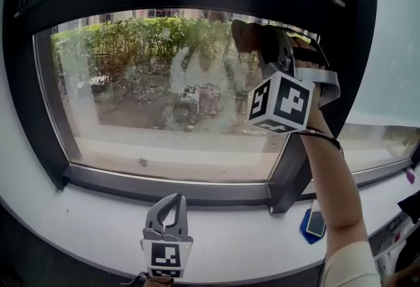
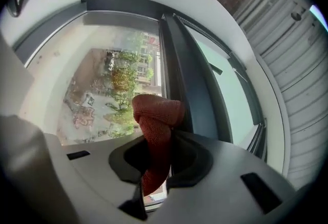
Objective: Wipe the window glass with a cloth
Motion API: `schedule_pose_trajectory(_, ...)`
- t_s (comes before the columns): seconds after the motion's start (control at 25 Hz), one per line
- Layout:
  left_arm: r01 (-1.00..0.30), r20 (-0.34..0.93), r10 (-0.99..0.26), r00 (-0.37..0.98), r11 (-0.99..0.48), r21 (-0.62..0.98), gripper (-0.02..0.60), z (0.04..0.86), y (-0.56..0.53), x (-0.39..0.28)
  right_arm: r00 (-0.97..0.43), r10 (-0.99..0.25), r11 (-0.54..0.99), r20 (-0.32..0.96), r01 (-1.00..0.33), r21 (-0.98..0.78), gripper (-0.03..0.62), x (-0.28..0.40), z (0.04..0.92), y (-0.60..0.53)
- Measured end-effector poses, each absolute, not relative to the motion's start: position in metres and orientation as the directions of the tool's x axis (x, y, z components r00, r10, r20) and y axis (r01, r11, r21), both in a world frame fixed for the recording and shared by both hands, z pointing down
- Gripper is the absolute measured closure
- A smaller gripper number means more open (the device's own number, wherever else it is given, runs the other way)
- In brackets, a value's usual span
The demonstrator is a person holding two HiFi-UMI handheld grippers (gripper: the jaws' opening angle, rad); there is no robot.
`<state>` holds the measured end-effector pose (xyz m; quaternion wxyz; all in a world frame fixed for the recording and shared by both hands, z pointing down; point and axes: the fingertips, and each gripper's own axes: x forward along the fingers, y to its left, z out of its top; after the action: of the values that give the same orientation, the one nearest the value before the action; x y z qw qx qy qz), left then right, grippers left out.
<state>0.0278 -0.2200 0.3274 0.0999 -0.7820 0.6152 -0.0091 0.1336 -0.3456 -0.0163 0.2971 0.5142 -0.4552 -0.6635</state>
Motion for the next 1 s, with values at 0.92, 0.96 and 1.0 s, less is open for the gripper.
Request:
schedule_pose_trajectory(0.92,-0.961,-0.095,-0.963,0.253,-0.240,-0.136,0.561,0.334,-0.225,0.033,-0.224,-0.866,-0.456,-0.446,-0.010,0.890,0.520,0.142,-0.026,-0.382)
schedule_pose_trajectory(0.96,-0.961,-0.097,-0.962,0.254,-0.240,-0.136,0.561,0.334,-0.225,0.033,-0.224,-0.868,-0.450,-0.442,-0.017,0.893,0.520,0.142,-0.024,-0.382)
schedule_pose_trajectory(1.0,-0.961,-0.094,-0.963,0.254,-0.240,-0.140,0.561,0.335,-0.225,0.033,-0.225,-0.869,-0.449,-0.441,-0.020,0.893,0.522,0.142,-0.021,-0.382)
